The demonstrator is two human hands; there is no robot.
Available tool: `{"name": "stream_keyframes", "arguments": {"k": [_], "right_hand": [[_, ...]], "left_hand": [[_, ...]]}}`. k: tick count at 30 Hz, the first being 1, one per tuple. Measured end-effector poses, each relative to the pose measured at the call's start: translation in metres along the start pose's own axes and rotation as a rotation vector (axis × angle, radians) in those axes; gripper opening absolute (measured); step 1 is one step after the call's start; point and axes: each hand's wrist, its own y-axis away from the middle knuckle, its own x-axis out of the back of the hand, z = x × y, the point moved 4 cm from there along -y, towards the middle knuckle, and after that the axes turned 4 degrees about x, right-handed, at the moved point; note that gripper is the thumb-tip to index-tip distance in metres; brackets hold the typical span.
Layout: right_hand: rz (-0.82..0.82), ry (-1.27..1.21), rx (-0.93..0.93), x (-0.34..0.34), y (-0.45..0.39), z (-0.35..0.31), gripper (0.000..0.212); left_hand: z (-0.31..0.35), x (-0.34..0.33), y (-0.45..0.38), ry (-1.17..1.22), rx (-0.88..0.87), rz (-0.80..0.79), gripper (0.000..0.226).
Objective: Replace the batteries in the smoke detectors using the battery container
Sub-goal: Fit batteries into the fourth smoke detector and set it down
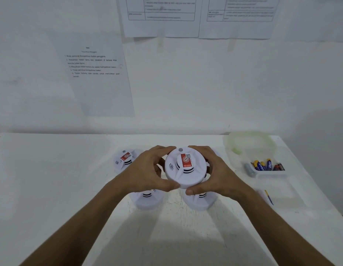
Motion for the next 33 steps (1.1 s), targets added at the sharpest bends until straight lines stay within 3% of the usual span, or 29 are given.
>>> {"name": "stream_keyframes", "arguments": {"k": [22,26,33], "right_hand": [[0.017,-0.023,-0.024,0.005,-0.006,0.0,0.094],[0.016,-0.025,-0.028,0.004,-0.007,0.0,0.094],[0.002,-0.014,-0.041,0.003,-0.009,0.002,0.09]], "left_hand": [[-0.013,0.002,-0.013,-0.05,0.035,0.002,0.086],[-0.009,0.003,-0.014,-0.046,0.01,-0.004,0.075],[-0.011,0.003,-0.014,-0.06,0.038,0.006,0.079]]}}
